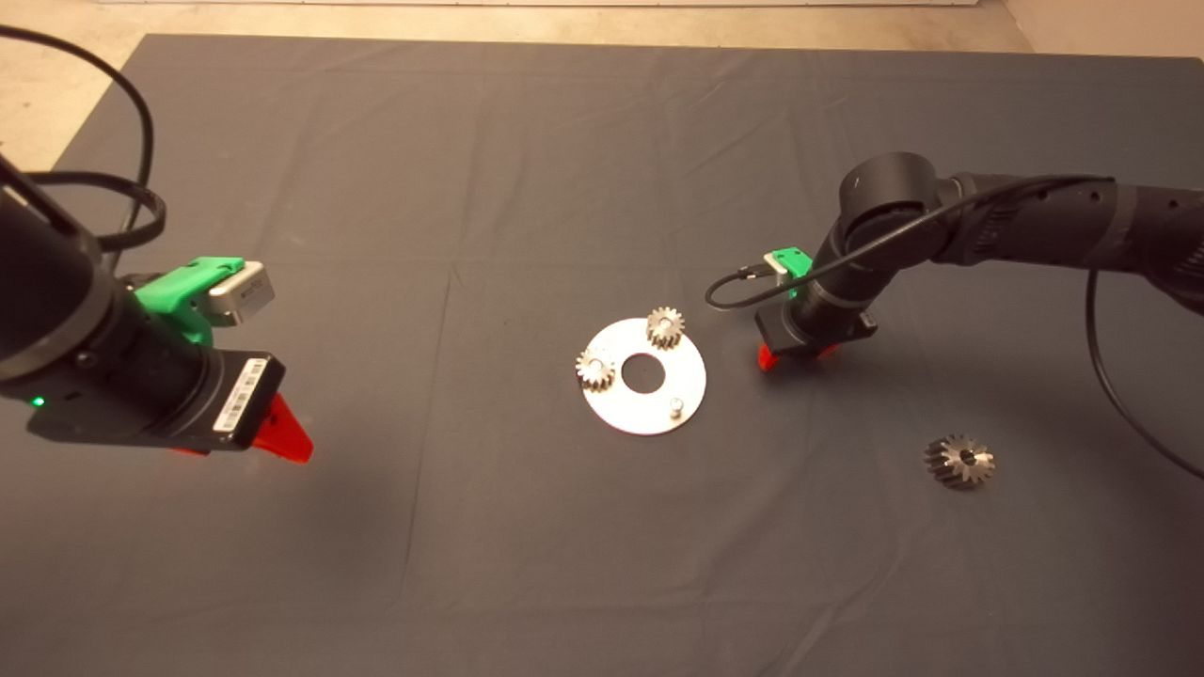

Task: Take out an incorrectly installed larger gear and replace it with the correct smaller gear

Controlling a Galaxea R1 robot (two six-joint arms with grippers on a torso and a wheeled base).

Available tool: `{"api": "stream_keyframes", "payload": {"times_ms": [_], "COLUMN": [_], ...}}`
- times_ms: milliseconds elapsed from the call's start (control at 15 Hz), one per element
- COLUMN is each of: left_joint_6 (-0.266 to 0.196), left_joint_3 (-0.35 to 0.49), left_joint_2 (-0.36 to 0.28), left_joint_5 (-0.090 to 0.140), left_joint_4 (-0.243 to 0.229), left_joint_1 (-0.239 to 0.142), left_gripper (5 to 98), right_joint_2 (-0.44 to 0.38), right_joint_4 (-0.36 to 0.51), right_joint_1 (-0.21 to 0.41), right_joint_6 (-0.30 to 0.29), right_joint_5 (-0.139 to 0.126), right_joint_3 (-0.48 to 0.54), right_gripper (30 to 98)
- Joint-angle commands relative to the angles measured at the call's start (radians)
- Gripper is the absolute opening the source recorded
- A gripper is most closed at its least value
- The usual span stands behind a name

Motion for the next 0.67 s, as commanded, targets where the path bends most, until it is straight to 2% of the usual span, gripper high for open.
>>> {"api": "stream_keyframes", "payload": {"times_ms": [0, 67, 600], "left_joint_6": [-0.004, -0.004, -0.004], "left_joint_3": [0.003, 0.003, 0.007], "left_joint_2": [-0.001, -0.002, -0.004], "left_joint_5": [0.134, 0.134, 0.134], "left_joint_4": [0.002, 0.002, 0.002], "left_joint_1": [-0.016, -0.016, -0.016], "left_gripper": [63.5, 63.5, 63.5], "right_joint_2": [-0.052, -0.058, -0.059], "right_joint_4": [0.003, 0.017, 0.021], "right_joint_1": [0.142, 0.163, 0.16], "right_joint_6": [0.015, 0.015, 0.015], "right_joint_5": [-0.015, -0.016, -0.015], "right_joint_3": [0.101, 0.108, 0.113], "right_gripper": [59.1, 59.1, 59.1]}}
